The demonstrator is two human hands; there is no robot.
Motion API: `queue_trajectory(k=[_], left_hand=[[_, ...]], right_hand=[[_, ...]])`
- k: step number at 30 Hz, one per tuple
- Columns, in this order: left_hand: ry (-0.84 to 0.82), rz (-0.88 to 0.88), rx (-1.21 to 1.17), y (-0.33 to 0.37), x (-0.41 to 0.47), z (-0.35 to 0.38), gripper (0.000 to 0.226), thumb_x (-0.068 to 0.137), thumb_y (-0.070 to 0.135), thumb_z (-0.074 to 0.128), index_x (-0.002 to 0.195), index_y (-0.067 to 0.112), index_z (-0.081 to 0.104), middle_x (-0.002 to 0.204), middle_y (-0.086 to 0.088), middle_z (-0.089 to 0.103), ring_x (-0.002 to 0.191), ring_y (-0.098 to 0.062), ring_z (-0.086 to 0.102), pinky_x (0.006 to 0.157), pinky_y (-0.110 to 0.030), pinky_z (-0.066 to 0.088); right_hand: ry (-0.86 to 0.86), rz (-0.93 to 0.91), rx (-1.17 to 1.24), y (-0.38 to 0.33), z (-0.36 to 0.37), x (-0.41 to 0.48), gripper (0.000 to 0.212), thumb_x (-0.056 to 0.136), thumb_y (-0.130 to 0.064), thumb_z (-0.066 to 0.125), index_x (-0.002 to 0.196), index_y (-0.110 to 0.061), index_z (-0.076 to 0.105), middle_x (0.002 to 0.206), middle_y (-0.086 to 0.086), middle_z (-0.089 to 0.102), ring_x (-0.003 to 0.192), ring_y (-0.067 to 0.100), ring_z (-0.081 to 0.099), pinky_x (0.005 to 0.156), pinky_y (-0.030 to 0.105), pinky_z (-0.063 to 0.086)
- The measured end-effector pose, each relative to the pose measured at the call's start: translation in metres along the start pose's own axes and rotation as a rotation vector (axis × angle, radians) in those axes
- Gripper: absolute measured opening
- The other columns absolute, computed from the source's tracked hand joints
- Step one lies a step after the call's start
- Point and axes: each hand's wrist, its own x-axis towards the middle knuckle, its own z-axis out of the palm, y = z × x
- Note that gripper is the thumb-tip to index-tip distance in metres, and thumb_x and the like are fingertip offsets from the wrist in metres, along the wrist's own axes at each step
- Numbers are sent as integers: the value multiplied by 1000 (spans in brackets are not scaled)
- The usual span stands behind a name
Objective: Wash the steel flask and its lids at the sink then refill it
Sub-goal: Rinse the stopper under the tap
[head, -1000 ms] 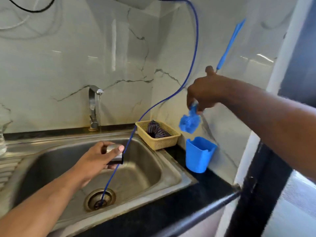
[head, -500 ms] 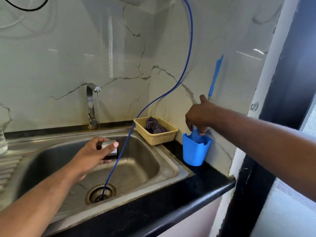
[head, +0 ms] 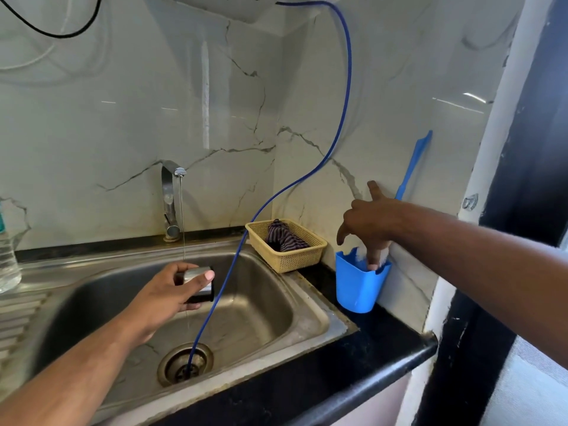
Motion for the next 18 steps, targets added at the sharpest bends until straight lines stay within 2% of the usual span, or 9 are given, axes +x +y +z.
queue_trajectory(k=[3, 11, 15, 18], left_hand=[[3, -5, -1, -1, 1, 1, 50, 86, 39, 75, 128, 20, 55, 126, -7, 60, 109, -20, 66, 67, -20, 60], [3, -20, -35, -2, 1, 2, 42, 89, 34, 73, 125, 18, 58, 123, -9, 63, 106, -19, 67, 65, -17, 59], [-8, -38, -115, -2, 2, 1, 53, 82, 41, 76, 126, 19, 58, 127, -7, 64, 111, -22, 68, 75, -25, 62], [8, -67, -232, -1, 4, -4, 64, 75, 44, 79, 129, 15, 59, 129, -10, 65, 117, -25, 67, 86, -36, 62]], right_hand=[[-2, -23, -14, 3, -2, -4, 101, 69, -59, 86, 154, -47, 33, 151, -5, 47, 147, 24, 28, 116, 74, -5], [-14, -47, 15, 9, -10, -17, 105, 72, -54, 87, 157, -46, 26, 160, -2, 39, 153, 26, 20, 117, 73, -12], [21, -26, 64, 11, -25, -26, 104, 74, -56, 84, 158, -48, 23, 160, -3, 38, 154, 27, 18, 116, 71, -14], [191, -28, 155, 1, -50, -26, 94, 79, -60, 78, 156, -48, 27, 156, -3, 42, 151, 24, 25, 119, 70, -8]])
